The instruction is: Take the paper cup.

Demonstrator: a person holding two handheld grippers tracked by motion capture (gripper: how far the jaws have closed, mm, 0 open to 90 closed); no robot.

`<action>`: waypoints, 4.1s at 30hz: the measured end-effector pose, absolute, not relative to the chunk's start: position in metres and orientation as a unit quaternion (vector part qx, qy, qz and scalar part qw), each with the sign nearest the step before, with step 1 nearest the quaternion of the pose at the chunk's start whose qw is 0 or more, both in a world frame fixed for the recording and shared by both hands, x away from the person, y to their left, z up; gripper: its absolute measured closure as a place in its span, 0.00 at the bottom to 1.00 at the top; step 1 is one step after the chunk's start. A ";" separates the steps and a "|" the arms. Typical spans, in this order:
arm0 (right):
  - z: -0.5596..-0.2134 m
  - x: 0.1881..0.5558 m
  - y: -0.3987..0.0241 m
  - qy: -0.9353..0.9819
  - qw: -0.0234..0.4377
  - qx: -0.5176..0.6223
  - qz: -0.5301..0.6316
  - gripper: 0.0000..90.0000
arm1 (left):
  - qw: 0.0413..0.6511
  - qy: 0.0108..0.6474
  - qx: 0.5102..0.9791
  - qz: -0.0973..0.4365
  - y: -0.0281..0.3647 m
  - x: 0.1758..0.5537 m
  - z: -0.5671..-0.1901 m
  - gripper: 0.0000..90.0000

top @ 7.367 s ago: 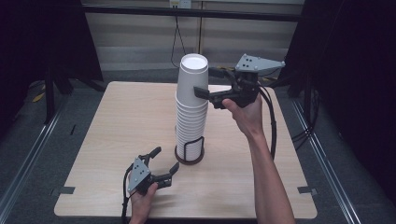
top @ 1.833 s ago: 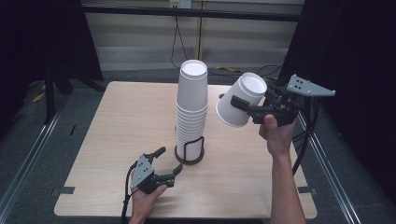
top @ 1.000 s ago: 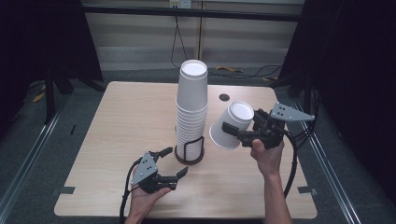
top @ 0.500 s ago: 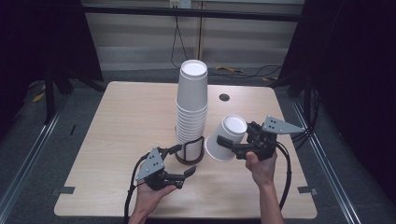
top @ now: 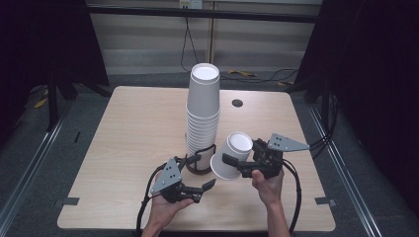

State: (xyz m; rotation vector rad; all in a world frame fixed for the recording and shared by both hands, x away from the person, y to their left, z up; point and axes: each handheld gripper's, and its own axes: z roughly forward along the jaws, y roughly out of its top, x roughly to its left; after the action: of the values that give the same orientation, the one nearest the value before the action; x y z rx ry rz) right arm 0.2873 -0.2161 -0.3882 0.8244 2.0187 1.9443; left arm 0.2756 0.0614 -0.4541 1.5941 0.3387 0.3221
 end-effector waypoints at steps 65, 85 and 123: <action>-0.419 0.281 -0.210 0.696 0.066 0.276 0.660 0.15 | 0.597 0.143 0.781 0.111 0.047 0.292 -0.452 0.16; -0.423 0.276 -0.221 0.759 0.087 0.261 0.590 0.15 | 0.528 0.121 0.830 0.132 0.054 0.296 -0.440 0.16; -0.427 0.280 -0.220 0.857 0.091 0.225 0.454 0.16 | 0.391 0.058 0.909 0.129 0.041 0.304 -0.427 0.16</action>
State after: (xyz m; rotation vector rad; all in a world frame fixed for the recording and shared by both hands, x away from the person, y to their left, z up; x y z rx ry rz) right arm 0.2800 -0.2200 -0.4273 0.6692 2.5481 1.3485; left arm 0.3038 0.0406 -0.4270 2.3102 0.1471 0.3266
